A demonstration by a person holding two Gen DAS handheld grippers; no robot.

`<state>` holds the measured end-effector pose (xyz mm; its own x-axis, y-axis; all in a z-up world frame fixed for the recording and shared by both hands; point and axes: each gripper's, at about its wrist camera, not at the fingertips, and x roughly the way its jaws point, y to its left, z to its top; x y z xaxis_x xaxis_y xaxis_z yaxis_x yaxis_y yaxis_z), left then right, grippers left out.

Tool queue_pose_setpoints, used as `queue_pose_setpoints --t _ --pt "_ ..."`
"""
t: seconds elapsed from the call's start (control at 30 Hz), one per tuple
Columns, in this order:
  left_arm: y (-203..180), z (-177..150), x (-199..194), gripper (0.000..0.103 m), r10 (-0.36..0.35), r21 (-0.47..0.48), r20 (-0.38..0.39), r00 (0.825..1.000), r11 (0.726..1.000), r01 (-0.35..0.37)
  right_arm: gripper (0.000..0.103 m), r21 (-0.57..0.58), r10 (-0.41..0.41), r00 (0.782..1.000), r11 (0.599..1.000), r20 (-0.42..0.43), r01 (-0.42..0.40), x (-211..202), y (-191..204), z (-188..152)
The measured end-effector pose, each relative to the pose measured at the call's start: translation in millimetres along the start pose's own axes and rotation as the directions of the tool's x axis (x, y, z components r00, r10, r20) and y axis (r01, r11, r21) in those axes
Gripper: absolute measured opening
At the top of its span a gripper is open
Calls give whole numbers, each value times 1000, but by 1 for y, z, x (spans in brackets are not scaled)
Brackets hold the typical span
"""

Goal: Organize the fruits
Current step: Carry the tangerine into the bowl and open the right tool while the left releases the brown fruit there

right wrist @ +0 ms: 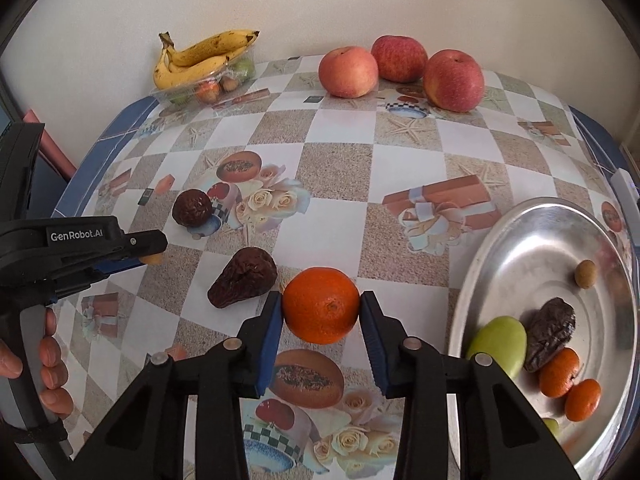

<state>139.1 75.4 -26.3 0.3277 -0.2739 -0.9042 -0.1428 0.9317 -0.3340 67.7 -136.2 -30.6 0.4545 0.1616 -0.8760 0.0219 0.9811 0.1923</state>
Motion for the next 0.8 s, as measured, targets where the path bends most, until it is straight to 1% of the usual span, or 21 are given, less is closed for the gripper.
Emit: queue_pose_setpoints --t 0.2,0.4,0.53,0.8 --pt "-15 -12 -13 27 0 43 19 1000 999 -1 40 19 -10 1000 1000 -6 10 -14 -4 -7" --pt "-25 -22 -18 27 -3 66 26 1000 998 1 40 28 -19 1000 999 -8 19 -26 -3 -13" --pt "-33 -29 -23 27 -2 92 35 999 996 -1 40 39 -10 1000 999 -6 10 -34 -3 -18" --pt "-48 -34 -21 27 17 137 37 999 990 -22 40 63 0 1000 998 2 0 -42 -10 -21"
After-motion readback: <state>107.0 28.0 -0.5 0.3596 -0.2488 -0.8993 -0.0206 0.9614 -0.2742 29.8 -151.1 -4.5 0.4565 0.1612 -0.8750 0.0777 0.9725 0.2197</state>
